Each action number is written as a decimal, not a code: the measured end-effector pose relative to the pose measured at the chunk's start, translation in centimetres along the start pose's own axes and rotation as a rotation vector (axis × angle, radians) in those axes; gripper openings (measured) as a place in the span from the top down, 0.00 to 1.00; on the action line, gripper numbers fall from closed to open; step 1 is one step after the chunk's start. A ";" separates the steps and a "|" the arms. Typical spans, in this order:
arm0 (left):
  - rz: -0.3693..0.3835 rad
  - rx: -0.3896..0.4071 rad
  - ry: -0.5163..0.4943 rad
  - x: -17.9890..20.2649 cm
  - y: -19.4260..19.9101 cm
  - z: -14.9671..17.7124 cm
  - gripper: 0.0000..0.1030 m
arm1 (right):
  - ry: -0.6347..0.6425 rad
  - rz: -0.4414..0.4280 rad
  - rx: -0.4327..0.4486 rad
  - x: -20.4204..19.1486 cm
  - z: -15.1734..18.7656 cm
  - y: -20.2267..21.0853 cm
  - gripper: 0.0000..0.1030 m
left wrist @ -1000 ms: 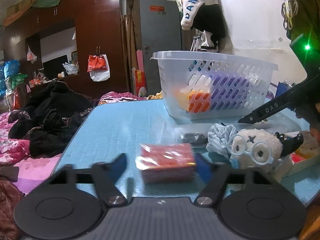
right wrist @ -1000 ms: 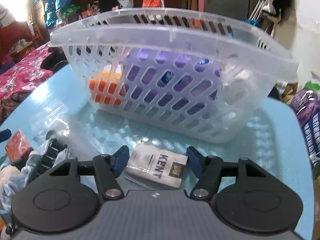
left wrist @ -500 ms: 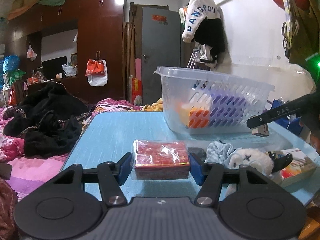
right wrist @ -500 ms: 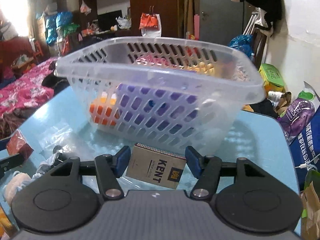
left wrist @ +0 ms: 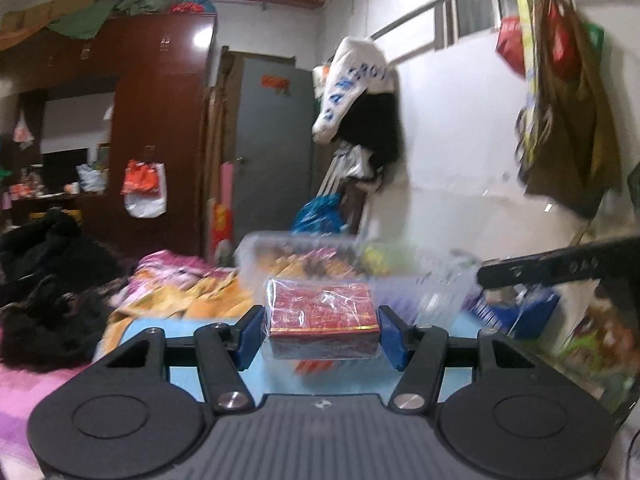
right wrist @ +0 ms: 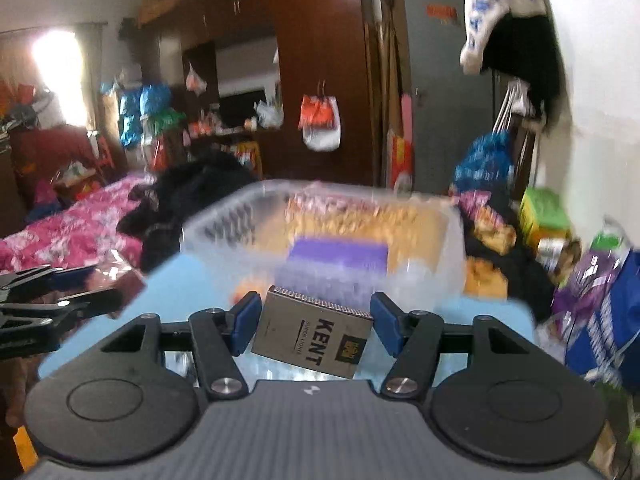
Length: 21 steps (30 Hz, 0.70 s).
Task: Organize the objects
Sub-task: 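Carry the red packet and KENT box over the basket and release both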
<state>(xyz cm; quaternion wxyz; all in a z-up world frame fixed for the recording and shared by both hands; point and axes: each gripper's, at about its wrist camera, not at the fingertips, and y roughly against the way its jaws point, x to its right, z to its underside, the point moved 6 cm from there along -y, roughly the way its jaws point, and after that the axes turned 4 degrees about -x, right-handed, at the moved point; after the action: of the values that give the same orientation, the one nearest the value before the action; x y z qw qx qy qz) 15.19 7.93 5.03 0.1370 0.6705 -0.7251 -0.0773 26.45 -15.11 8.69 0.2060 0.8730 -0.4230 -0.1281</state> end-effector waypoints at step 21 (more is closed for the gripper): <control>-0.039 -0.267 0.086 -1.1 -16.6 -4.4 0.39 | -0.018 0.054 -0.051 5.4 -2.8 -12.8 0.38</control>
<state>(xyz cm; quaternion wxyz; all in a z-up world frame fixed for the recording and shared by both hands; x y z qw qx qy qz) 32.39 7.88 4.16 0.2543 0.6629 -0.6887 -0.1467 39.68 -11.57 4.86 0.2280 0.8546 -0.4448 -0.1409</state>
